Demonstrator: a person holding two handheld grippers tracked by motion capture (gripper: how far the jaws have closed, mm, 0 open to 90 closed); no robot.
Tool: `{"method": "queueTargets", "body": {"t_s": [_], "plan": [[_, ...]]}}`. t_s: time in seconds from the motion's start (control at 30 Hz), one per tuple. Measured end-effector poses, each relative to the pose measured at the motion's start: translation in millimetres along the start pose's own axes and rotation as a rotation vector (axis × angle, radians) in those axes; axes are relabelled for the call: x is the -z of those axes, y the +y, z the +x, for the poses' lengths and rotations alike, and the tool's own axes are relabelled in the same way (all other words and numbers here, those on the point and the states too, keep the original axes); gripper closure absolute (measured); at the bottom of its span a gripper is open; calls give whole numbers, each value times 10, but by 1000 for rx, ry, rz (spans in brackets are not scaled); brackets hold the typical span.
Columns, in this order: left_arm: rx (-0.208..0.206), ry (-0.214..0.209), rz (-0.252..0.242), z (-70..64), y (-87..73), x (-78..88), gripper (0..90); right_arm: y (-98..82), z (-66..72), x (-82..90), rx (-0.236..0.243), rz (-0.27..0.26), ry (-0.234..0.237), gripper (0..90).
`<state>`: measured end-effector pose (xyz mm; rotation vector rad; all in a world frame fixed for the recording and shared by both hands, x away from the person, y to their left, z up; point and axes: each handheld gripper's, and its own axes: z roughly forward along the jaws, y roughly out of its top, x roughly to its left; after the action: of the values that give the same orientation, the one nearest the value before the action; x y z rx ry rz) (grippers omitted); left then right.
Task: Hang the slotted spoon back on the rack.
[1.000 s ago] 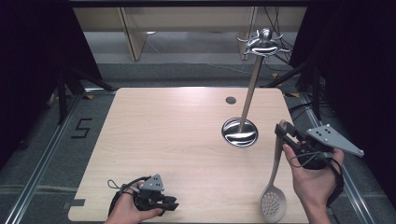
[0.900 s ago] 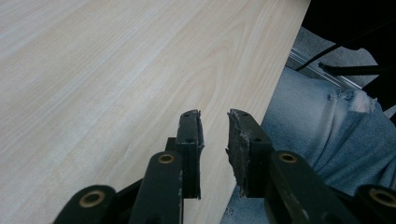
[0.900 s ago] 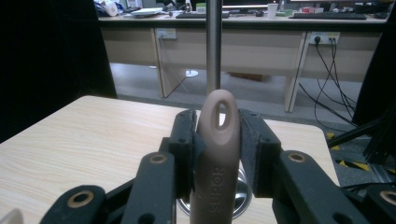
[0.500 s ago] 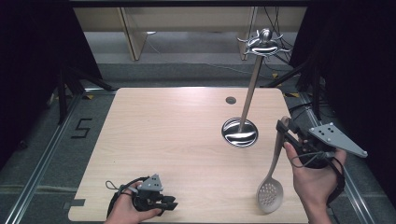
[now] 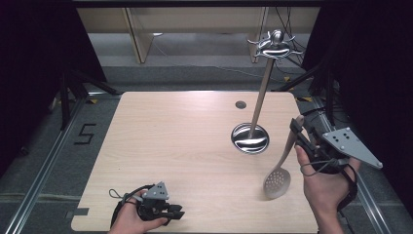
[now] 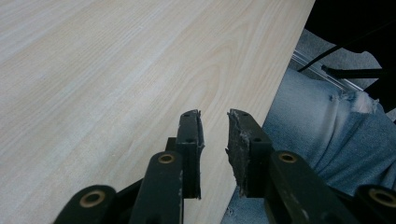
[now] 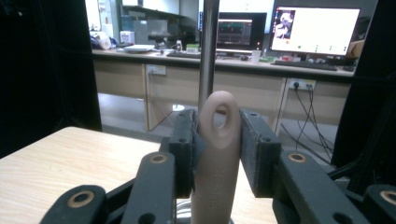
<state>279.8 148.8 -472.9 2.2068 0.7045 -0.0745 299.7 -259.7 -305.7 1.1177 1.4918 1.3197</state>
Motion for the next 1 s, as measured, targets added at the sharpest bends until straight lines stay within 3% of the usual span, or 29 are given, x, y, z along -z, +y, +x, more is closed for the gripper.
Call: {"method": "queueTargets", "body": {"t_s": [0.1,0.27,0.3,0.4,0.57,0.63,1.0], "plan": [[15,5,-2,-7,-4,0,731,13,12,-13,18,-18,-12,688],[14,1,-4,0,-5,1,731,38,44,-56,6,-33,-24,688],[-10,3,6,16,-1,10,731,45,37,-70,18,-42,-25,688],[-14,4,6,20,-1,11,731,68,58,-117,12,-47,-29,688],[-13,5,4,20,-4,12,731,101,84,-159,10,-59,-29,688],[6,5,5,13,-8,12,731,118,87,-175,20,-65,-26,688],[-13,5,4,23,-4,20,731,173,145,-214,15,-73,-19,689]]}}
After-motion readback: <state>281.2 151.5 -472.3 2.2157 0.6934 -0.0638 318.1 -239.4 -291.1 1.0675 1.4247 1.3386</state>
